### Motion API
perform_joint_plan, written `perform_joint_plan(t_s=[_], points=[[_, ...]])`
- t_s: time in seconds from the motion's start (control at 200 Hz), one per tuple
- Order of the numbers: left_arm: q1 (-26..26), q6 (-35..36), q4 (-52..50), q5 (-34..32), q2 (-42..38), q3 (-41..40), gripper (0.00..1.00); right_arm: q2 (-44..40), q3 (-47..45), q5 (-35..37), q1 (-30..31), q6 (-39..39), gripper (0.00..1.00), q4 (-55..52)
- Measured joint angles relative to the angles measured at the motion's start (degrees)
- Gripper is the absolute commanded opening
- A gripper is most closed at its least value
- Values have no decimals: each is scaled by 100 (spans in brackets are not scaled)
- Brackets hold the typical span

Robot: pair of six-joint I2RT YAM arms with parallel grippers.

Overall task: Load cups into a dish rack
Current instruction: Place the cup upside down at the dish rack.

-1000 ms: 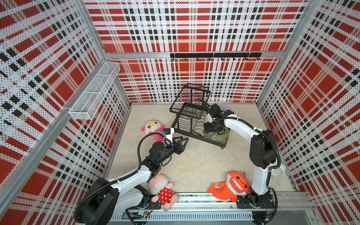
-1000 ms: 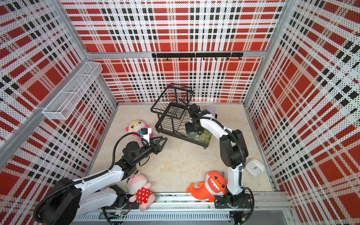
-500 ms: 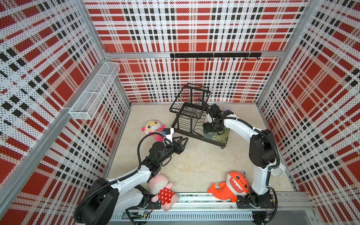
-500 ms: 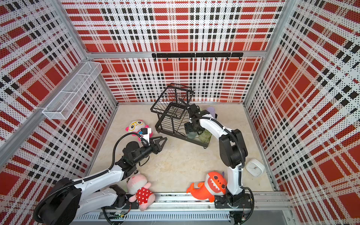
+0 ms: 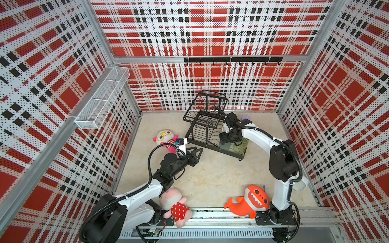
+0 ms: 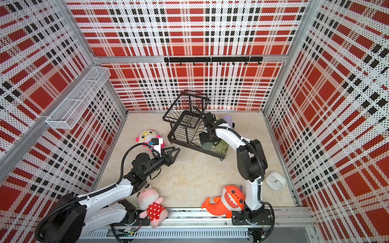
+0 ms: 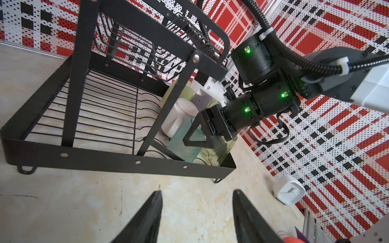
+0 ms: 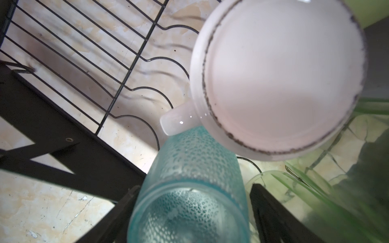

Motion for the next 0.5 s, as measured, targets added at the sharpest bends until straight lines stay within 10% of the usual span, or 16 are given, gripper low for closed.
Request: perform_joint_plan(t_s=[0.501], points=[[63,490,-750,-1180,-833,2,64,-1191,-479,13,70,81,90,203]])
